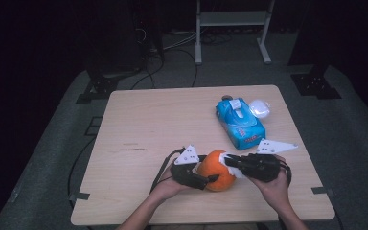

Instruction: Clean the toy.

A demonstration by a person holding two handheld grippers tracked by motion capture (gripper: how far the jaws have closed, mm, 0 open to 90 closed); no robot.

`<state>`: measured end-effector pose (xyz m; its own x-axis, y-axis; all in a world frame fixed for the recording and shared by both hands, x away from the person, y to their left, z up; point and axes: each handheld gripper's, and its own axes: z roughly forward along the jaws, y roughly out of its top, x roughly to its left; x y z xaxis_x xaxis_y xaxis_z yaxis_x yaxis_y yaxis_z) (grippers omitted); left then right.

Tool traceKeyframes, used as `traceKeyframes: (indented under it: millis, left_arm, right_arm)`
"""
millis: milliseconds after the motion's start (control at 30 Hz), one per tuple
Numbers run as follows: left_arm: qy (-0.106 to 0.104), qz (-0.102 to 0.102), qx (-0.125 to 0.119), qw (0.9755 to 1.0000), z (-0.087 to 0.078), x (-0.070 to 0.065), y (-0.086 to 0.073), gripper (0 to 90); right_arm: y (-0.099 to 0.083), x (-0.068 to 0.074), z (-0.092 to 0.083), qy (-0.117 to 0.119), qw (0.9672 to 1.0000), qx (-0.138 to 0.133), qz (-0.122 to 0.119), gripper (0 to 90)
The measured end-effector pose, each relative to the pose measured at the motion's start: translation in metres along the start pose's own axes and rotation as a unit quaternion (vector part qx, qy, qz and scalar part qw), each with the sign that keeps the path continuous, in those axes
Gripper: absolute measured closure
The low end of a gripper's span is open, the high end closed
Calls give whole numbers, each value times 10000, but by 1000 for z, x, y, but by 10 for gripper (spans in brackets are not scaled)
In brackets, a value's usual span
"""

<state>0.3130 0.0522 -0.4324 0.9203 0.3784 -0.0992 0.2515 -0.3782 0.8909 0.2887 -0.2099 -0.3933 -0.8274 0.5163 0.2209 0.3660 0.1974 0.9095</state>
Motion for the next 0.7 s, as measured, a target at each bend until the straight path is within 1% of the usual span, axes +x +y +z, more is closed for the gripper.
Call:
traceKeyframes:
  millis: [33,67,100,133,167,233,267,300,333,367,400,467,500,533,567,600,633,667,700]
  left_arm:
    - [17,-105,-7,9999,0,0,-1,240]
    - [3,-116,2,9999,0,0,-1,243]
    - [9,-88,5,10000,0,0,-1,246]
    - [11,-85,8,10000,-1,0,-1,253]
    - [0,-95,10,10000,-1,-1,-2,255]
    - [-34,-57,0,10000,0,-3,-2,255]
    - [-74,5,15,10000,1,-3,-2,254]
    - [-130,50,2,9999,1,-4,-2,244]
    - [-201,116,12,9997,0,-4,-1,224]
    - [-262,128,-7,9996,0,-3,0,194]
    - [-284,111,-36,9995,-1,-1,0,174]
    - [-303,-76,-73,9995,0,3,1,131]
    - [-302,-119,-32,9995,1,3,0,122]
    - [-303,-97,-17,9995,3,2,-1,133]
    - [-263,-83,-22,9996,3,1,-2,166]
    - [-220,-117,-21,9997,4,0,-2,188]
    - [-196,-165,-31,9997,4,-1,-2,201]
    - [-169,-191,-36,9997,5,-1,-2,212]
    - [-142,-229,-46,9996,5,-1,-3,219]
  right_arm:
    - [1,5,3,102,9999,24,-84,825]
    - [2,10,5,101,9997,99,-212,825]
    - [3,14,7,11,9991,177,-375,825]
    - [4,15,7,-80,9986,186,-482,825]
    - [5,13,6,-136,9986,162,-492,825]
    - [6,4,1,-373,9983,104,-429,825]
    - [4,-2,-1,-408,9986,77,-324,824]
    - [2,-7,-3,-396,9990,54,-174,824]
    - [-1,-10,-4,-382,9992,50,-91,824]
    - [-2,-12,-5,-343,9994,42,-31,824]
    - [-3,-12,-6,-323,9995,35,-25,824]
    - [-3,-11,-6,-292,9995,88,-92,824]
    - [-3,-10,-5,-265,9996,90,-93,824]
    - [-3,-8,-5,-257,9995,115,-106,825]
    - [-3,-5,-3,-250,9995,124,-157,826]
    - [-2,-1,-2,-236,9995,130,-191,825]
    - [-1,4,0,-194,9994,142,-231,824]
    - [0,8,2,-126,9993,152,-324,824]
    - [0,12,5,-29,9992,168,-374,824]
